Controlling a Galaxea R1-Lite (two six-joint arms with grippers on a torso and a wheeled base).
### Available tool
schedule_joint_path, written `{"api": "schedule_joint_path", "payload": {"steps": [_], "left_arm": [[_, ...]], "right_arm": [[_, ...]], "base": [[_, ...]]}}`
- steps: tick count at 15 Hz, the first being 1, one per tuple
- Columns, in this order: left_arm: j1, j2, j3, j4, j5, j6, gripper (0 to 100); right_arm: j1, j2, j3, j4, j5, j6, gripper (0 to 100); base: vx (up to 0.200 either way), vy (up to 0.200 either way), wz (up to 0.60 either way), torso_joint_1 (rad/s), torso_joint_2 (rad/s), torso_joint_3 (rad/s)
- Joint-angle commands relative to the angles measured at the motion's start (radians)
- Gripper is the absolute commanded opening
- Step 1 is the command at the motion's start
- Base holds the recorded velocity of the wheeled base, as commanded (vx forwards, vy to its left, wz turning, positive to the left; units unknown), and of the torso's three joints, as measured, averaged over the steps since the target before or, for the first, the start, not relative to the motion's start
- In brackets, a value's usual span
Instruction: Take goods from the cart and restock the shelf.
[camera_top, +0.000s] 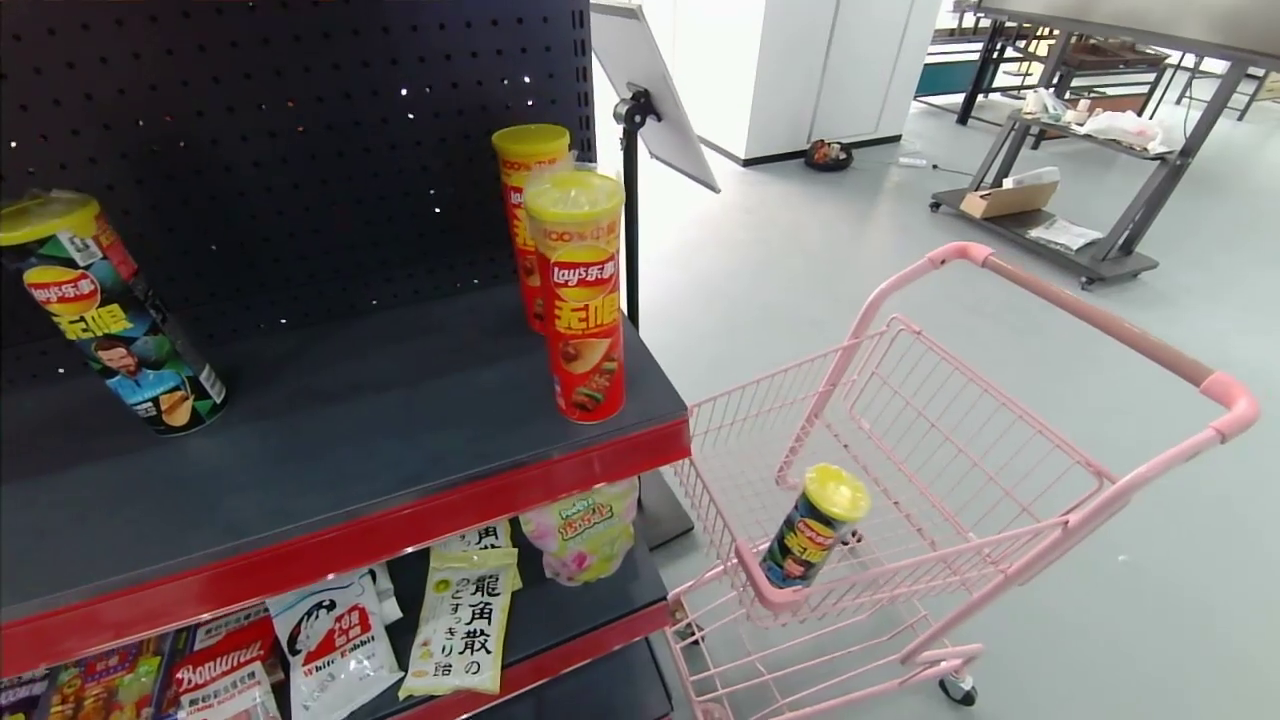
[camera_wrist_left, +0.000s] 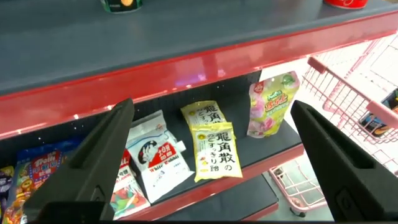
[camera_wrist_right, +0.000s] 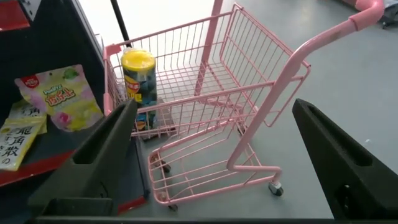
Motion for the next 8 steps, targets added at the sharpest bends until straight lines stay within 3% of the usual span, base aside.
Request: {"api": "schedule_joint_path", "payload": {"steps": [1, 8], "left_arm": [[-0.001, 0.001, 0.000, 0.000, 0.000, 0.000, 100], [0.001, 0.001, 0.000, 0.000, 0.000, 0.000, 100]], "right_arm": [[0.000, 0.000, 0.000, 0.000, 0.001, 0.000, 100], [0.000, 0.000, 0.000, 0.000, -0.001, 0.000, 100]], "base": [[0.000, 0.000, 0.00, -0.144, 0.37, 0.227], [0.000, 0.000, 0.00, -0.159, 0.43, 0.272]]}}
